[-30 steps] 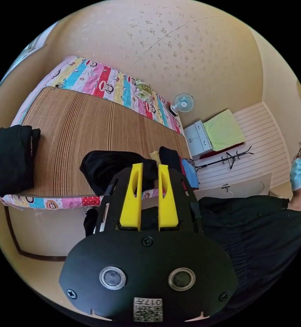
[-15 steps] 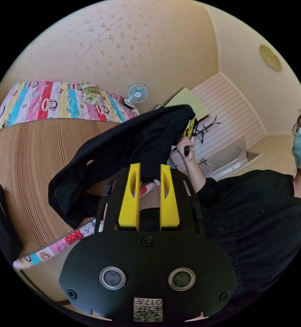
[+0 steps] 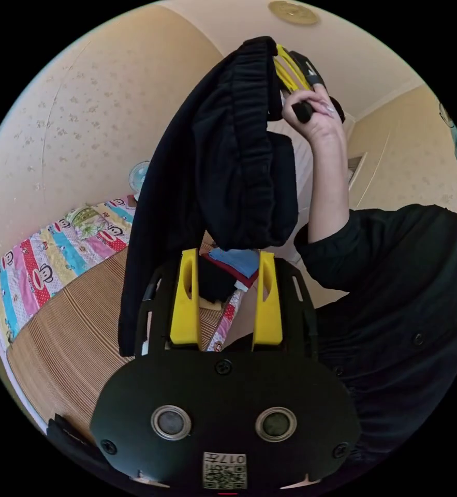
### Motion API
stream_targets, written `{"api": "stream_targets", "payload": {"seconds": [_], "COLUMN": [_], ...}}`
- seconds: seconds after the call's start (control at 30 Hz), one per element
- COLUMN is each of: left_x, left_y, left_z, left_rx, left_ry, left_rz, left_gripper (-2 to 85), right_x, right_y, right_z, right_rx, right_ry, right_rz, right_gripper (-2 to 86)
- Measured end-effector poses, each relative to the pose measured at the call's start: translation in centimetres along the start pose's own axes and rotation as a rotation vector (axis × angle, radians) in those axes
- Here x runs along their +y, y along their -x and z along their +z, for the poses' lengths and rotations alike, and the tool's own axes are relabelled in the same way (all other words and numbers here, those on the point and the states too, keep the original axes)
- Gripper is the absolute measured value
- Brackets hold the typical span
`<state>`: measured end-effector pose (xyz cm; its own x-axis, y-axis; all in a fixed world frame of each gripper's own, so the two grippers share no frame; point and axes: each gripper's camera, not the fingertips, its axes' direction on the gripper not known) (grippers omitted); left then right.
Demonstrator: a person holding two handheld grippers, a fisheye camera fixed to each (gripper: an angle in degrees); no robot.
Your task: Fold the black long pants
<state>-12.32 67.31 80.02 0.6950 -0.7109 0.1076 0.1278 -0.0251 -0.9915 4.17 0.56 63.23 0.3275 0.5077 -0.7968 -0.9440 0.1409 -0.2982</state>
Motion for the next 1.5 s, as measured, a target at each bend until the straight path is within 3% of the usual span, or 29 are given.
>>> {"api": "stream_targets", "payload": {"seconds": [0.13,0.23,0.33,0.57,0.73,0.87,1.0,1.17,1.3,1.5], "left_x": [-0.1,-0.3,-0.8,2.5,3.0,1.4,0.0,-0.4,-1.0,-3.8], "left_y": [-3.2,-6.9,-9.9,-11.1,-11.5,-12.1,-12.7,-12.7,-14.9,-16.9], "left_z": [0.0,-2.4,-4.4,-7.0,-6.7,-9.1,-11.8,-14.7,-15.9,-19.2], "left_rx": [-0.009,-0.093,-0.111,-0.05,-0.187,-0.268,-0.406,-0.285,-0.331,-0.123], "left_ry": [-0.098,-0.233,-0.285,-0.251,-0.246,-0.387,-0.42,-0.431,-0.504,-0.566], "left_rz": [0.078,0.204,0.274,0.184,0.078,0.068,0.098,0.115,0.183,0.287], "left_gripper": [17.8,16.4,13.6,15.1,18.3,18.7,18.3,18.3,18.9,13.1], "right_x": [2.0,3.9,5.2,8.9,12.0,13.4,13.4,13.5,14.0,12.4], "right_y": [4.4,8.6,10.7,17.0,21.2,23.7,25.4,26.7,28.4,30.4], "right_z": [-0.7,-1.9,-2.4,-2.5,-1.6,-1.3,-3.0,-5.3,-6.1,-6.0], "right_rx": [0.056,0.21,0.216,0.319,0.286,0.248,0.179,0.097,0.095,0.066], "right_ry": [-0.044,-0.135,-0.172,-0.222,-0.237,-0.236,-0.223,-0.212,-0.185,-0.153], "right_rz": [-0.031,-0.115,-0.163,-0.318,-0.352,-0.387,-0.377,-0.349,-0.364,-0.393], "right_gripper": [0.6,0.5,0.5,0.5,0.5,0.5,0.5,0.4,0.0,-0.2]}}
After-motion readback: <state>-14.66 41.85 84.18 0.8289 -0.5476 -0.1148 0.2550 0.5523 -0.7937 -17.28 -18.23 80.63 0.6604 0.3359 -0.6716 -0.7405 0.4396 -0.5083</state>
